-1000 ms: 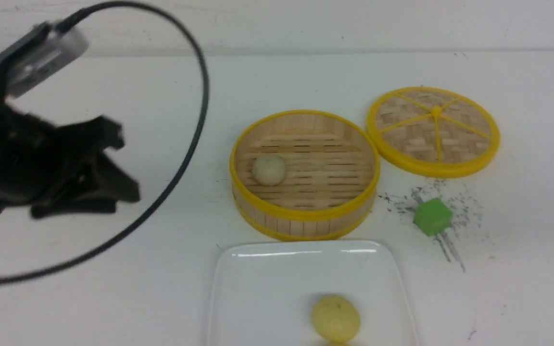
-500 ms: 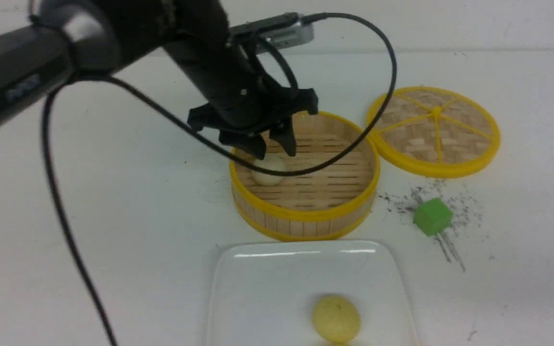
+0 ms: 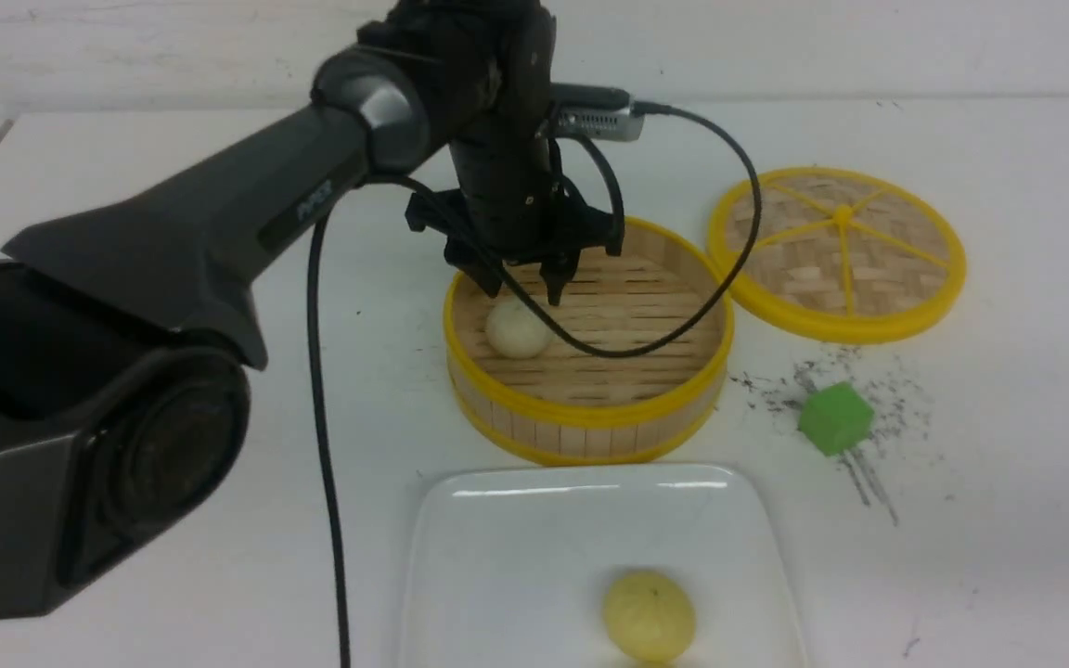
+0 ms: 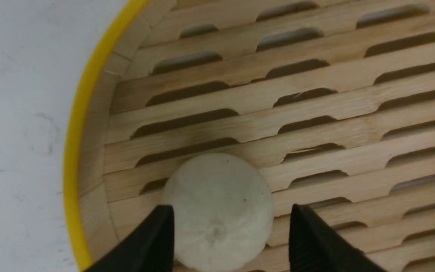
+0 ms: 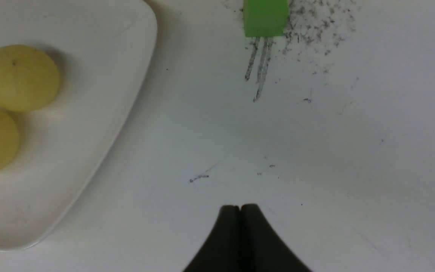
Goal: Put the steamed buns into the plate on the white tablecloth.
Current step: 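Reach into the bamboo steamer and grasp a bun with the left gripper, then carry the bun from the bamboo steamer to the plate with the left gripper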
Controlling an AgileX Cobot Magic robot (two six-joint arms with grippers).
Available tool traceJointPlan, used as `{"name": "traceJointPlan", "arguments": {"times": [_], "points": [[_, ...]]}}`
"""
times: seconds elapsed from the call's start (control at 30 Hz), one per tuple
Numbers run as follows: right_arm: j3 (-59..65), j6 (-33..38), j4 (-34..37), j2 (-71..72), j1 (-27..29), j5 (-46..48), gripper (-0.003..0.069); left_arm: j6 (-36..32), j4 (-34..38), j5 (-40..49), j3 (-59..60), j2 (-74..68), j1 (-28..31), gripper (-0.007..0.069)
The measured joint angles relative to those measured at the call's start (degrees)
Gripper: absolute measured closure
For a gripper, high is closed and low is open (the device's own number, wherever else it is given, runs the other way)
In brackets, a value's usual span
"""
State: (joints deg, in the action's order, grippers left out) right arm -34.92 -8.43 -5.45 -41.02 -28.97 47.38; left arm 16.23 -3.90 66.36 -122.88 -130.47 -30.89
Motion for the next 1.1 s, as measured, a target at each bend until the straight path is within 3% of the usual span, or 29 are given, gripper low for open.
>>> {"name": "traceJointPlan", "arguments": {"times": [0.23,0.27,0.37,0.5,0.8,0.9,1.1], "points": [[0.00,0.00,0.21,0.00,0.00,0.00,0.0656,0.02,-1.46,-0.04,0.00,-2.76,0.03,0.0246],[0.00,0.00,0.25,0.00,0.00,0.00,0.0655,0.02,-1.71,0.11,0.00,-2.79,0.03,0.0279],[0.05,0.00,0.69,0.00,0.00,0.00,0.0652,0.02,-1.78,2.16,-0.79,-2.63,0.03,0.0473],[0.05,0.00,1.50,0.00,0.00,0.00,0.0650,0.02,-1.78,4.14,-3.03,-1.40,-0.18,0.0594],[0.05,0.00,1.57,0.00,0.00,0.00,0.0647,-0.69,-1.66,4.51,-6.60,12.45,-3.62,0.0597],[0.06,0.00,1.72,0.05,0.00,0.00,0.0647,-2.13,-1.66,4.51,-2.31,19.55,-5.59,0.0597],[0.06,0.00,1.66,0.05,0.00,0.00,0.0641,-0.99,-1.77,4.51,19.26,29.71,-13.71,0.0594]]}}
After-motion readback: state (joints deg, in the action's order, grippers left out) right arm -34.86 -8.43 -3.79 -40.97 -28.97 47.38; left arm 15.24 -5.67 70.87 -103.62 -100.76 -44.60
